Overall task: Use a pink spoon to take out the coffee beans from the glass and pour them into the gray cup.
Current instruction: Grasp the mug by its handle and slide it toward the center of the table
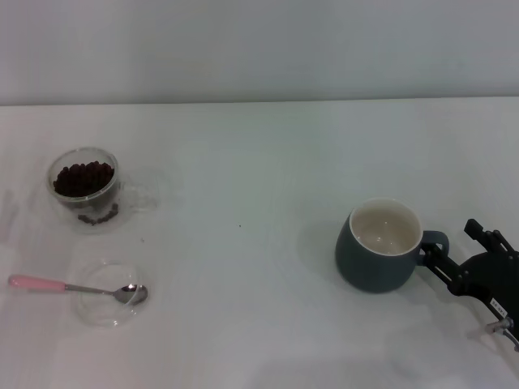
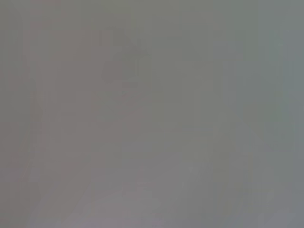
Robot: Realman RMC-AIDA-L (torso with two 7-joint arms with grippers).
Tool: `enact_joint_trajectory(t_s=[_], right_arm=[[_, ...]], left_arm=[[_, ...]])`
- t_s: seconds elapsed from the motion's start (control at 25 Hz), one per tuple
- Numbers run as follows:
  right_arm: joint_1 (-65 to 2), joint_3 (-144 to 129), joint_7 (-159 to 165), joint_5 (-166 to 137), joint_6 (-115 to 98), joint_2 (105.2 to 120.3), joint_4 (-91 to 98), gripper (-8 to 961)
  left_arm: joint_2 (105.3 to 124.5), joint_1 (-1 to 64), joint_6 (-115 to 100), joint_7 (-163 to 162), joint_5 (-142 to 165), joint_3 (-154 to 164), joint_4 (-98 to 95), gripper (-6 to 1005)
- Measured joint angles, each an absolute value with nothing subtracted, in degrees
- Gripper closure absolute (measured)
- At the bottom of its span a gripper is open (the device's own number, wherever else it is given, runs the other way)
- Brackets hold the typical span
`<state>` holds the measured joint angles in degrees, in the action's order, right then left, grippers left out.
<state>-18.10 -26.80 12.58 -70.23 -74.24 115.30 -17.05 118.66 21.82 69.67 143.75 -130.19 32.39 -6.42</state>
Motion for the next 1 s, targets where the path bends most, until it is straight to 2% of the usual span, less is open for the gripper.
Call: enact_joint_trajectory(t_s=[0.2,0.4,0.84,1.0], right_arm=[[-18.1,-27.2,12.9,-70.2,-74.4,115.31,-17.3,98],[-18.1,-27.4,15.6,-70.2,-74.6,115.32,-17.5,277],[-19.3,-27.2,17.4,-70.3,-74.7,115.31,-17.1,756],[-20.0,-26.9,17.4,-71.0,-74.5,115.34,-17.2,761]], left_arm=[[118.73,21.7,69.7,143.7,-130.3,32.3,-6.4,155],[118.74,21.9,69.7,143.7,-130.4,32.3,-6.4,154],[118.74,22.4,69.3,143.7,-130.5,32.3,-6.4,154],[118.74,22.5,69.3,143.9,-130.5,32.2,-6.4,153]])
